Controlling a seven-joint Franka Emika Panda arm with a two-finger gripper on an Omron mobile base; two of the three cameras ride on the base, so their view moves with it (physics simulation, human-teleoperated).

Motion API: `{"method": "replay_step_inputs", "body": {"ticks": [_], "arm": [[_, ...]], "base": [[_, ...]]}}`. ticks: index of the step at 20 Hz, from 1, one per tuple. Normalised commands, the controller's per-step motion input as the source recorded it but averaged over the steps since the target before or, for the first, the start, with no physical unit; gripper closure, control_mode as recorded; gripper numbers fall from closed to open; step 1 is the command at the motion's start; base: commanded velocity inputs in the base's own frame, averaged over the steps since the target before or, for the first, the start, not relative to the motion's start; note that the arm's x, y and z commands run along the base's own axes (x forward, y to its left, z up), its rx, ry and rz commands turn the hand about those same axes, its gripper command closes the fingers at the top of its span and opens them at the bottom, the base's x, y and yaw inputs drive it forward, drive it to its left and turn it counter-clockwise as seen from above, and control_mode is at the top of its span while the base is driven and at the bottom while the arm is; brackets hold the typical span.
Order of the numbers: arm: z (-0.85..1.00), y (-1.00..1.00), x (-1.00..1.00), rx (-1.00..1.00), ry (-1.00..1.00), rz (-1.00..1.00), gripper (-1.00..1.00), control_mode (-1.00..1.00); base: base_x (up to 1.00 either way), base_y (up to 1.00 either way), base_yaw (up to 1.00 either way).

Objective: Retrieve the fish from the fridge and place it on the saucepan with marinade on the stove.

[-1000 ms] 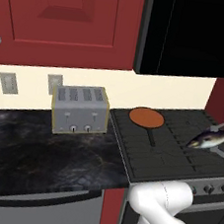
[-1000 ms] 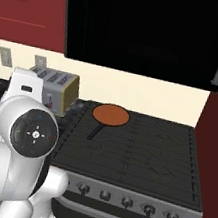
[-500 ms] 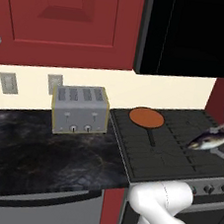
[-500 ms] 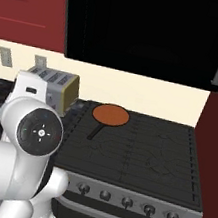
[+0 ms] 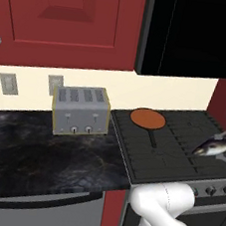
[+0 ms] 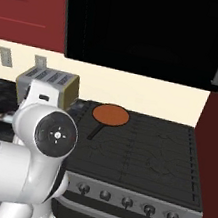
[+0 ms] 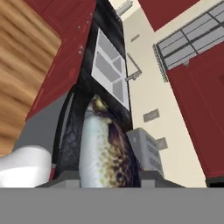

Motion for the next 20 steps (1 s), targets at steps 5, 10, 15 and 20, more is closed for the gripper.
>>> {"method": "replay_step_inputs", "body": {"ticks": [5, 10, 15, 20], "arm": [[-0.27, -0.25, 0.42, 0.0, 0.13, -0.09, 1.0, -1.0], [-0.2, -0.28, 0.45, 0.02, 0.18, -0.12, 1.0, -1.0], [-0.21, -0.14, 0.25, 0.03, 0.2, -0.06, 1.0, -1.0], [-0.34, 0.0, 0.2, 0.02, 0.16, 0.0, 1.0, -1.0]], "base": [[0.0, 0.0, 0.0], [0.0, 0.0, 0.0], [0.0, 0.0, 0.0], [0.0, 0.0, 0.0]]}}
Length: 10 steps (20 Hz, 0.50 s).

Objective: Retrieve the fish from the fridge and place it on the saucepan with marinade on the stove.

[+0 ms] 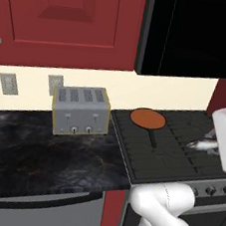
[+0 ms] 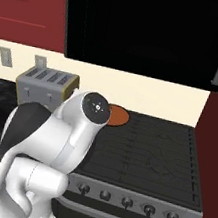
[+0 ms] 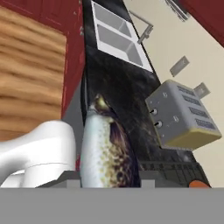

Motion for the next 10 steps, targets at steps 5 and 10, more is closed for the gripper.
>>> {"method": "replay_step_inputs", "body": {"ticks": [5, 10], "arm": [[-0.33, 0.0, 0.22, 0.03, 0.11, 0.0, 1.0, -1.0], [-0.23, 0.0, 0.3, 0.08, 0.09, 0.0, 1.0, -1.0]], "base": [[0.0, 0.0, 0.0], [0.0, 0.0, 0.0]]}}
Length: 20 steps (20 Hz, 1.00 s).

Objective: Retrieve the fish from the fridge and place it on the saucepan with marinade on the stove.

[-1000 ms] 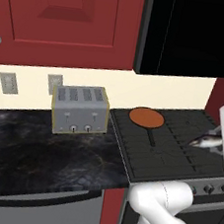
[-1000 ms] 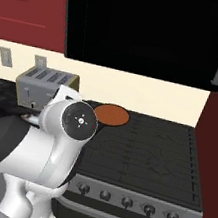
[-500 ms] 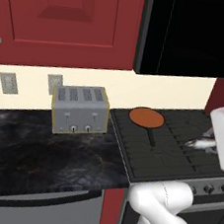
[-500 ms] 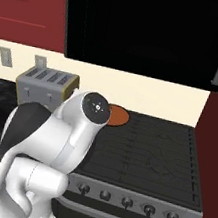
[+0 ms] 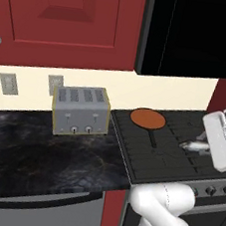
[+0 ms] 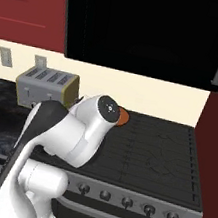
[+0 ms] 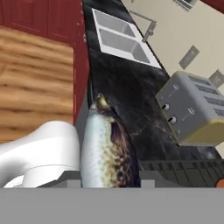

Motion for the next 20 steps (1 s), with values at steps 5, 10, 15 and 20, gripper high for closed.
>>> {"method": "replay_step_inputs", "body": {"ticks": [5, 10, 15, 20], "arm": [[-0.21, 0.0, 0.37, 0.1, 0.06, 0.0, 1.0, -1.0], [-0.23, 0.0, 0.42, 0.09, 0.08, -0.01, 1.0, -1.0], [-0.07, 0.0, 0.43, 0.08, 0.02, -0.01, 1.0, -1.0], [-0.01, -0.01, 0.39, 0.04, 0.0, 0.0, 1.0, -1.0]], "base": [[0.0, 0.0, 0.0], [0.0, 0.0, 0.0], [0.0, 0.0, 0.0], [0.0, 0.0, 0.0]]}}
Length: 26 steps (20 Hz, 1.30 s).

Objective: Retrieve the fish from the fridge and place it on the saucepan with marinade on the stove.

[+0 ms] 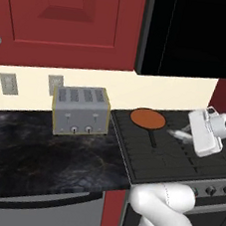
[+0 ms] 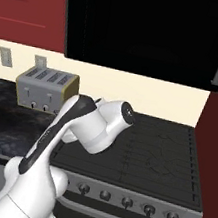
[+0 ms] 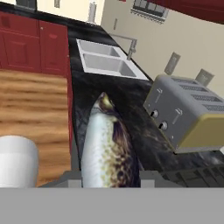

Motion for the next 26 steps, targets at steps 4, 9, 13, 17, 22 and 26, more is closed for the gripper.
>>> {"method": "replay_step_inputs", "body": {"ticks": [4, 9, 13, 17, 22, 26], "arm": [[-0.1, -0.01, 0.3, 0.0, 0.0, 0.0, 1.0, -1.0], [-0.19, 0.0, 0.31, 0.0, 0.0, 0.0, 1.0, -1.0], [-0.15, -0.04, 0.33, 0.0, 0.0, 0.0, 1.0, -1.0], [-0.04, -0.14, 0.31, 0.0, 0.0, 0.0, 1.0, -1.0], [-0.01, -0.18, 0.31, 0.0, 0.0, 0.0, 1.0, -1.0], [-0.03, -0.1, 0.29, 0.0, 0.0, 0.0, 1.0, -1.0]], "base": [[0.0, 0.0, 0.0], [0.0, 0.0, 0.0], [0.0, 0.0, 0.0], [0.0, 0.0, 0.0], [0.0, 0.0, 0.0], [0.0, 0.0, 0.0]]}}
